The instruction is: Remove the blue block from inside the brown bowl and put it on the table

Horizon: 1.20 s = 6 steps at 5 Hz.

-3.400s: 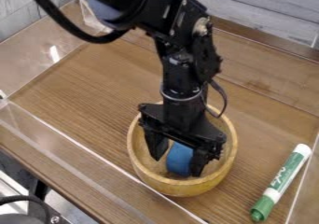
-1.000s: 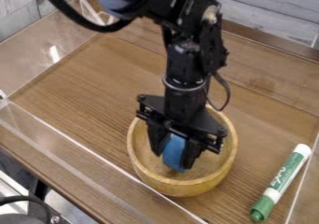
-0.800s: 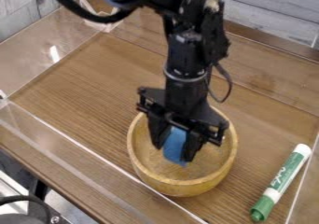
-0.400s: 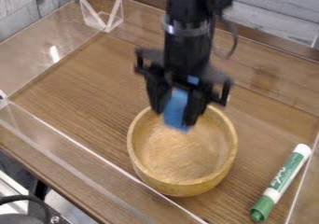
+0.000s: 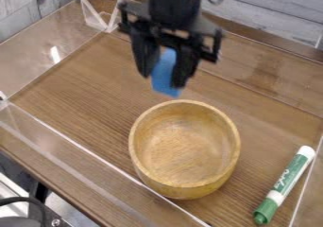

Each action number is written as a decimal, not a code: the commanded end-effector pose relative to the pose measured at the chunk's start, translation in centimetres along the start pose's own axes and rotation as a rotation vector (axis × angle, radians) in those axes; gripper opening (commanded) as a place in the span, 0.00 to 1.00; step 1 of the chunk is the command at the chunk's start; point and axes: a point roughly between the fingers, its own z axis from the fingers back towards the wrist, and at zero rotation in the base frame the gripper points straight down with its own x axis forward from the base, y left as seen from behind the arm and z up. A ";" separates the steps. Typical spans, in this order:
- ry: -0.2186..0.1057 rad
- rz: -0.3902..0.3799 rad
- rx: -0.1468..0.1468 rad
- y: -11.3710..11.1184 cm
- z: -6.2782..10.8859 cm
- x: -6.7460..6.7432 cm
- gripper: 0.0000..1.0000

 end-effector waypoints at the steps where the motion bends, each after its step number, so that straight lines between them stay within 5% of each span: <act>1: -0.075 -0.008 -0.007 1.1 1.7 -0.1 0.00; 3: -0.080 -0.020 -0.015 0.6 0.6 -1.8 0.00; 6: -0.095 -0.021 -0.020 -0.3 -0.6 -1.9 0.00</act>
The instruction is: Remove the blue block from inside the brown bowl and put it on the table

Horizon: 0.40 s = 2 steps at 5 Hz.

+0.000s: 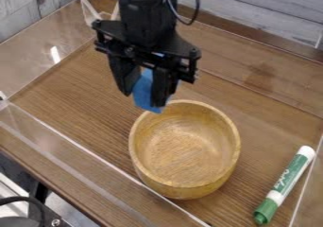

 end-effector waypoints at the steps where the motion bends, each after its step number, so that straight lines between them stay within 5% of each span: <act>1: -0.034 -0.009 -0.007 -0.2 0.4 0.5 0.00; 2: -0.036 -0.016 -0.010 -0.3 0.1 0.5 0.00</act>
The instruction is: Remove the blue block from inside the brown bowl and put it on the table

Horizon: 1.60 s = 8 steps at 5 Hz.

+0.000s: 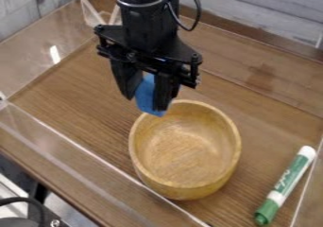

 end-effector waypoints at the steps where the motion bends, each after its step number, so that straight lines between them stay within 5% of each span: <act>1: -0.029 -0.018 -0.008 -0.2 0.4 0.5 0.00; 3: -0.034 -0.035 -0.015 -0.3 -0.2 0.5 0.00; 8: 0.003 -0.043 0.028 3.3 -1.9 -1.1 0.00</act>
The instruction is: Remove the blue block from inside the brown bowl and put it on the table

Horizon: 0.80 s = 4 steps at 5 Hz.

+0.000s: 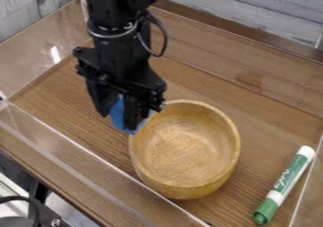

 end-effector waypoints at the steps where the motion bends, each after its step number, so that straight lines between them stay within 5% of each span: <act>1: -0.017 -0.003 0.009 0.7 -0.1 0.3 0.00; 4: -0.012 -0.005 -0.001 1.8 -1.6 0.0 0.00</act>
